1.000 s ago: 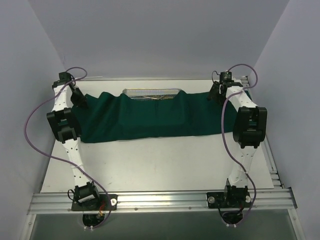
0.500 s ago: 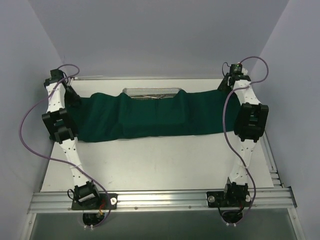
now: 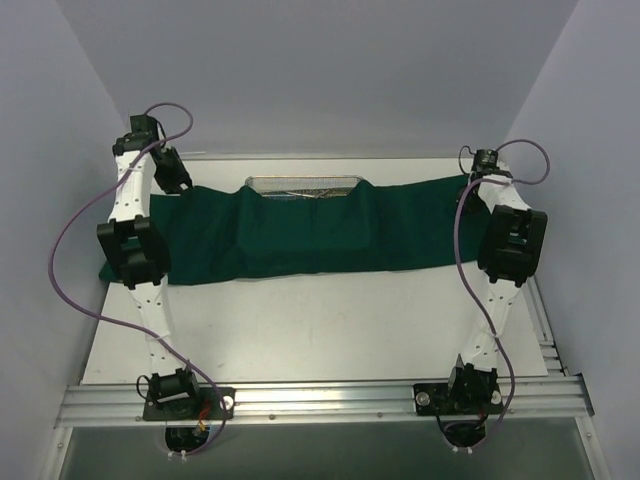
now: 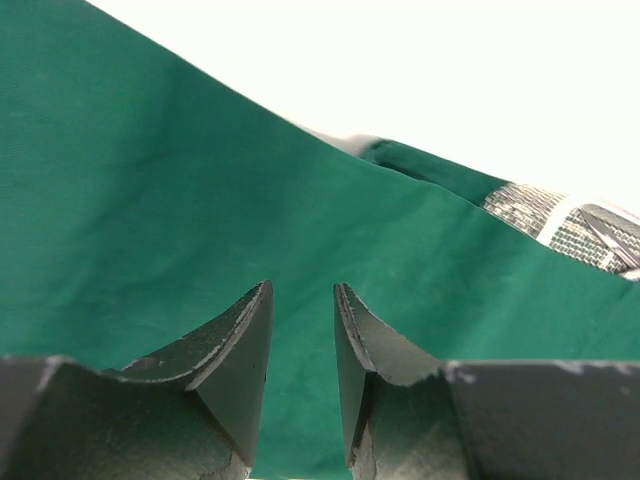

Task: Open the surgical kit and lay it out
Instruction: Open the surgical kit at the center of the board.

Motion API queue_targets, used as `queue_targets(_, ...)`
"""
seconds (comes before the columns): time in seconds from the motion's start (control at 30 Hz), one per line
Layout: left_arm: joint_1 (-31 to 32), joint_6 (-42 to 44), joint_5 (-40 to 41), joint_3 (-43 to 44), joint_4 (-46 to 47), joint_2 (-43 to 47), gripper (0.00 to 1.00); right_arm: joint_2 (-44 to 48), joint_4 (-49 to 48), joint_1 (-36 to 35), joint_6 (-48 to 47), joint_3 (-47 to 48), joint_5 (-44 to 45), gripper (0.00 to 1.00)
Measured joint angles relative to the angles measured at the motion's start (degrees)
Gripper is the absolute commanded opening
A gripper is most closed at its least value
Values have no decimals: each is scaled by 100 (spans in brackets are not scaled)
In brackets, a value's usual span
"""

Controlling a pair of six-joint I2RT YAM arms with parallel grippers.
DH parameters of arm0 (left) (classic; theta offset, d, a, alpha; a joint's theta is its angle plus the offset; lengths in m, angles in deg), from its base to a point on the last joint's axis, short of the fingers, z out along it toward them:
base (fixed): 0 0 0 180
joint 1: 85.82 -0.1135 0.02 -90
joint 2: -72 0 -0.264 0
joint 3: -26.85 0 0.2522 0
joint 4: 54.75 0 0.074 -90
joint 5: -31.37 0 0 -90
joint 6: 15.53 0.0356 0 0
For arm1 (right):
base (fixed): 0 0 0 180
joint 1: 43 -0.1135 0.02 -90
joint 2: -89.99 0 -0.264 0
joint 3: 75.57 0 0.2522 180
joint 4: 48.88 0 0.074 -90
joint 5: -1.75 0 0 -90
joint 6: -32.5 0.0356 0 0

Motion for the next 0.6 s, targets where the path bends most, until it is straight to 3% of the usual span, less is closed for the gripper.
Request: queue_targets(0.6,85,-107,-302,96,-101,-273,42,444,-188,728,146,-748,570,1)
